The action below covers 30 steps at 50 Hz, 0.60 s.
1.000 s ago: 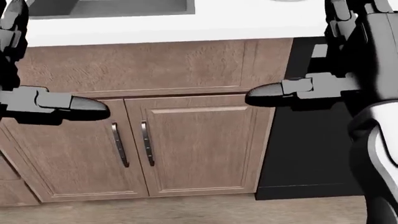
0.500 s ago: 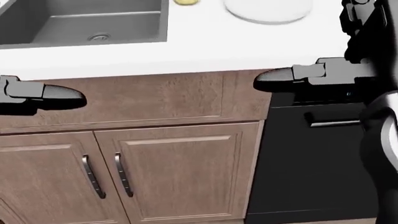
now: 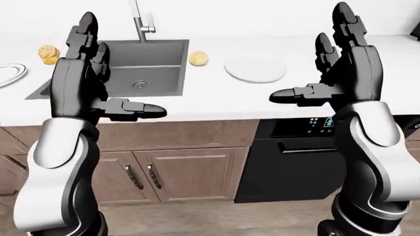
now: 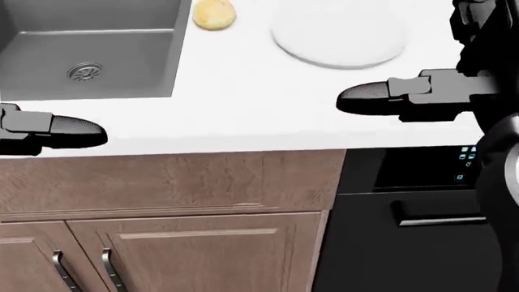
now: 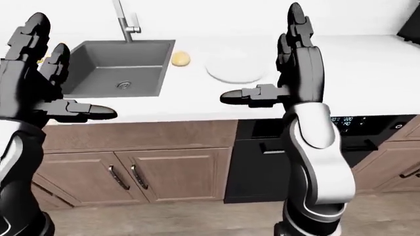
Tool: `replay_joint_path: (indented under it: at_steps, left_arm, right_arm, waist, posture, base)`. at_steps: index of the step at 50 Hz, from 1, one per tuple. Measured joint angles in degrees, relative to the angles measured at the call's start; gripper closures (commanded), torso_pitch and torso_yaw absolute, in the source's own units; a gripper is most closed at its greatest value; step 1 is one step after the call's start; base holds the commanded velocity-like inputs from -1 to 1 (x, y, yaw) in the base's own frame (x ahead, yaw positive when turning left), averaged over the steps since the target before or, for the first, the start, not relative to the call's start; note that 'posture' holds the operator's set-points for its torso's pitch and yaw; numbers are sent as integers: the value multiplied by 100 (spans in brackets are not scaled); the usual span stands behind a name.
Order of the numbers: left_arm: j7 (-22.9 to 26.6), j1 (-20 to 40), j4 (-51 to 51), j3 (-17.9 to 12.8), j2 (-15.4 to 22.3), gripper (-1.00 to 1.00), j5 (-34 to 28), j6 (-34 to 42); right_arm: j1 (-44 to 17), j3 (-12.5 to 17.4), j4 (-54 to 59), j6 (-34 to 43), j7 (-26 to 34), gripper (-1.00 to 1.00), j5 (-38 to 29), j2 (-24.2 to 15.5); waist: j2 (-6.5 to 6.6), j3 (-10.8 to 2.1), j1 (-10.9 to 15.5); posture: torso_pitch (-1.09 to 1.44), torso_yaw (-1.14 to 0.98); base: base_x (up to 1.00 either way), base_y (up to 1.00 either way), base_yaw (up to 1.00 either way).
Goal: Place the pastries on the plates.
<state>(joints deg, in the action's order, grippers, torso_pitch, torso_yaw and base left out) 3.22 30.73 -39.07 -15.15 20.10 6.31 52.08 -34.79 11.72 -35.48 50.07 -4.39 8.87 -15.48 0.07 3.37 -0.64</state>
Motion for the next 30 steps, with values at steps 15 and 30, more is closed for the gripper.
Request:
replay_joint_path:
  at_steps: [15, 30]
  left_arm:
    - [74, -18, -114, -26, -1, -100, -150, -26]
    - [34, -5, -164, -212, 120, -100, -166, 52]
  right_arm:
    - [-2, -17, -47, -66, 34, -100, -143, -11]
    - [-86, -98, -66, -25, 131, -100, -86, 29]
  waist:
    - [1, 39, 77]
    - [357, -128, 84]
  posture:
    - [0, 0]
    - [0, 0]
  base:
    - [8, -15, 0]
    - [18, -12, 0]
